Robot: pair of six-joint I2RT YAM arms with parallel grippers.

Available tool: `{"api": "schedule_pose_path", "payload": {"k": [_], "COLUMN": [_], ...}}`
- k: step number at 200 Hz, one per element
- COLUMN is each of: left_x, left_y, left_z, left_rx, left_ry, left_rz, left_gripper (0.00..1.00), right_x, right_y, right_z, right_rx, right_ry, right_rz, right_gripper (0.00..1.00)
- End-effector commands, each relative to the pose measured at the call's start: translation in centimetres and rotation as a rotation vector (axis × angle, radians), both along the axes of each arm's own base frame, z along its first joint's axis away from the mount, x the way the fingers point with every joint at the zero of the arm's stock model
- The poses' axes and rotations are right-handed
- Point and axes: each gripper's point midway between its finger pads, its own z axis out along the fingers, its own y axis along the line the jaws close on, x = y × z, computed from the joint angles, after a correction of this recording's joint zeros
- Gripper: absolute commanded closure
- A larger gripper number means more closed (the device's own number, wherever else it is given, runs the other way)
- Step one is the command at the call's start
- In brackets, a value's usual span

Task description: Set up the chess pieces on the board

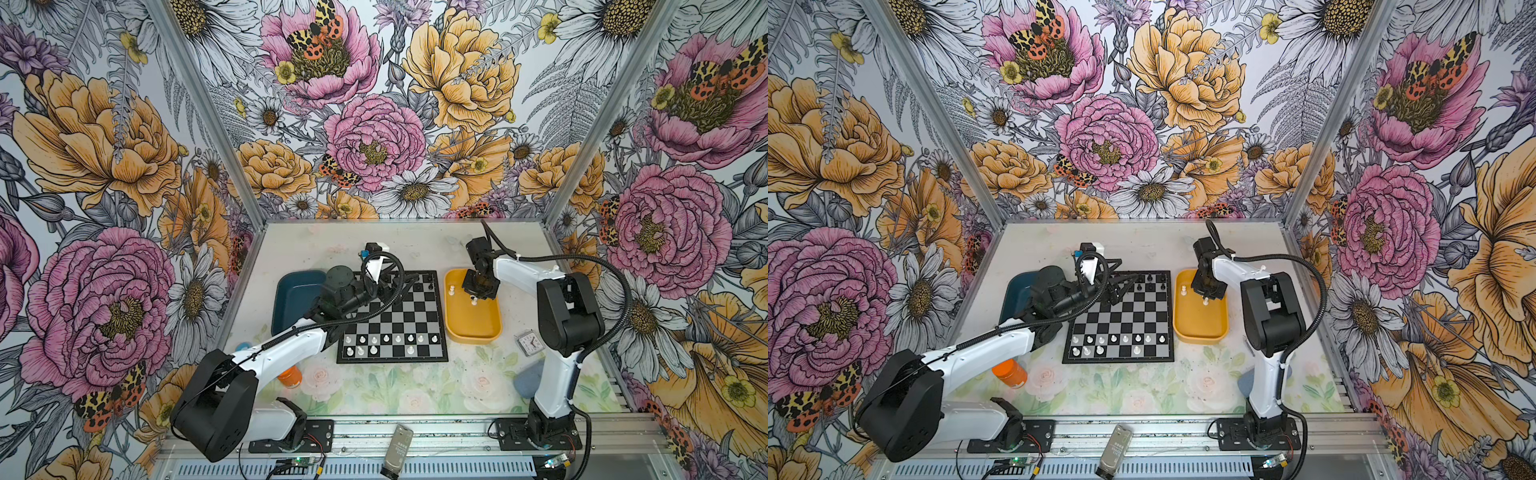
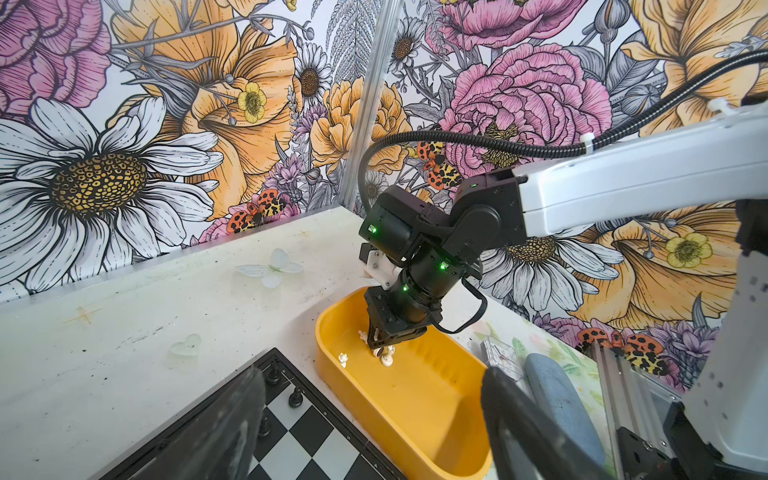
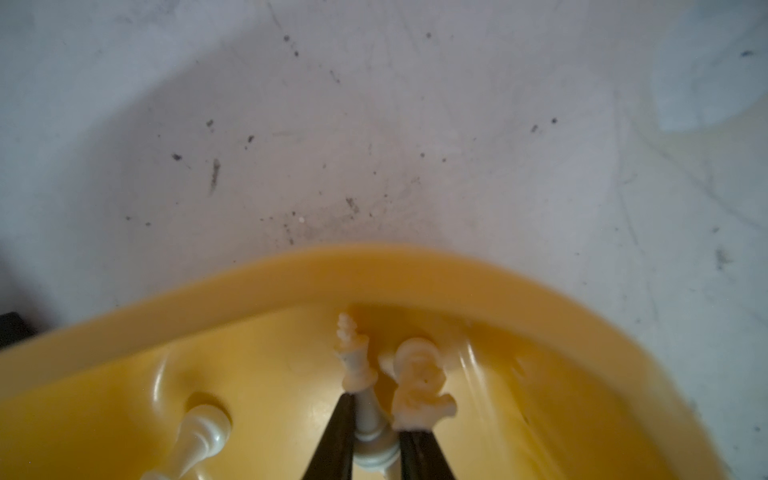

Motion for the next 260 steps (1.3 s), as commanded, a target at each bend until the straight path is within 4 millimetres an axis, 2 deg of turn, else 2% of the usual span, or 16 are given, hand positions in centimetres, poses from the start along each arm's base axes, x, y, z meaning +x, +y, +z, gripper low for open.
{"api": "schedule_pose_path", "payload": {"k": [1, 212, 260], "left_x": [0.1, 0.2, 0.2], "left_y": [-0.1, 0.1, 0.1], "left_z": [0.9, 0.5, 0.5], "left_rx": [-0.017, -0.008, -0.006], "left_ry": [-0.011, -0.006, -0.007], "left_rz": [-0.015, -0.008, -0.004], "left_gripper": [0.17, 0.17, 0.17], "right_x": [0.6, 1.2, 1.3], "right_y": [0.5, 2.3, 2.6], "right_z": [-0.8, -1.7, -2.1], "right_rx": [0.013, 0.022, 0.027], "right_ry": [0.006, 0.019, 0.03], "right_rz": [0.003, 0.059, 0.068], "right_gripper": [0.79, 0.74, 0.76]}}
